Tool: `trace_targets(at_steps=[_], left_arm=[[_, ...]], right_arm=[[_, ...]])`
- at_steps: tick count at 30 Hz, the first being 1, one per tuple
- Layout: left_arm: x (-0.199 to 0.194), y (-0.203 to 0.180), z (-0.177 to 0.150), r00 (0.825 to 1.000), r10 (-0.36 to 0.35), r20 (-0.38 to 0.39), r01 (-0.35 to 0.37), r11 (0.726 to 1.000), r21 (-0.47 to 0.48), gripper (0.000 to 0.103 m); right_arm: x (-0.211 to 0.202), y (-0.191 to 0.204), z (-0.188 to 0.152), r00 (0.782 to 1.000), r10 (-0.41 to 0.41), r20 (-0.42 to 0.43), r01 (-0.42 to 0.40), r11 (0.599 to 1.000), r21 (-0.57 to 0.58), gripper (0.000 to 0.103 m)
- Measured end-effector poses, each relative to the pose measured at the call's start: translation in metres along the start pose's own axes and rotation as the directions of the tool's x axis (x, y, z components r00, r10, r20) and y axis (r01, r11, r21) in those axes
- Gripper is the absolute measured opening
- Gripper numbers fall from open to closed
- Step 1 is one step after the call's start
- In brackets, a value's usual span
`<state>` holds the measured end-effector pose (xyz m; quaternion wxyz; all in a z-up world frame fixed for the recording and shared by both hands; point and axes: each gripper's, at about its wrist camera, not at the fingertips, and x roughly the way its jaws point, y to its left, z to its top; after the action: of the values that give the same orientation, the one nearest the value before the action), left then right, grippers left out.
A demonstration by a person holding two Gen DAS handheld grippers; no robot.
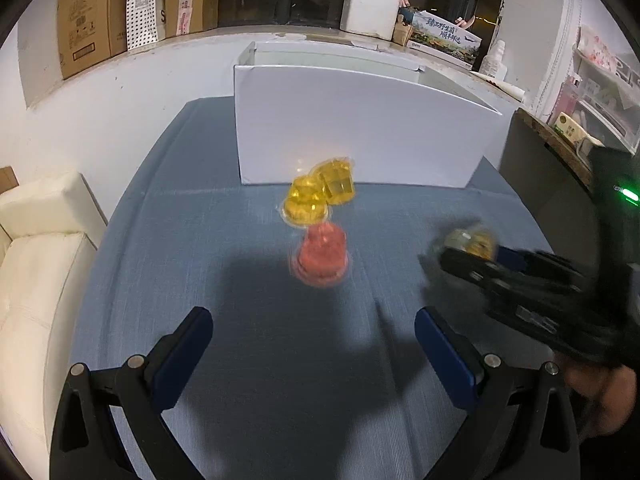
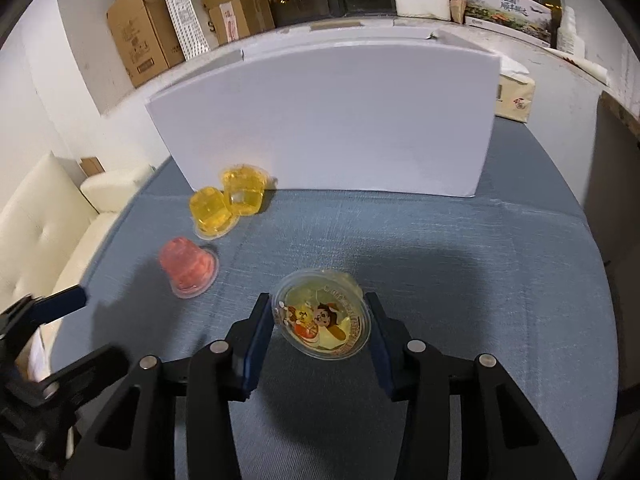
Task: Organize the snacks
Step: 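Grasp the round cartoon-lidded jelly cup with the right tool, then grasp the pink jelly cup with left tool while right tool holds round cup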
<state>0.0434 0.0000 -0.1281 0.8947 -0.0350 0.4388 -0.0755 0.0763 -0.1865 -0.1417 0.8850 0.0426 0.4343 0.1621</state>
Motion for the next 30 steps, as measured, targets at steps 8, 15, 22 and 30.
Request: trace_targets(at_steps=[8, 15, 22, 30], left_arm=[[0.036, 0.003, 0.031, 1.000, -0.005, -0.021, 0.004, 0.999, -0.037, 0.103], [0.048, 0.003, 0.035, 1.000, -0.016, -0.023, 0.016, 1.000, -0.020, 0.102], [0.056, -0.001, 0.034, 0.998, -0.046, -0.046, 0.047, 0.999, 0.009, 0.037], [0.029, -0.004, 0.034, 0.997, -0.076, 0.027, 0.075, 0.997, 0.030, 0.036]], right_arm=[[-0.046, -0.008, -0.010, 0.996, 0.023, 0.082, -0.026, 0.999, 0.036, 0.049], [-0.058, -0.006, -0.013, 0.994, 0.041, 0.098, -0.044, 0.998, 0.032, 0.049], [-0.058, -0.004, -0.015, 0.994, 0.046, 0.095, -0.049, 0.998, 0.027, 0.049], [-0.060, -0.003, -0.013, 0.994, 0.049, 0.102, -0.052, 0.998, 0.027, 0.049]])
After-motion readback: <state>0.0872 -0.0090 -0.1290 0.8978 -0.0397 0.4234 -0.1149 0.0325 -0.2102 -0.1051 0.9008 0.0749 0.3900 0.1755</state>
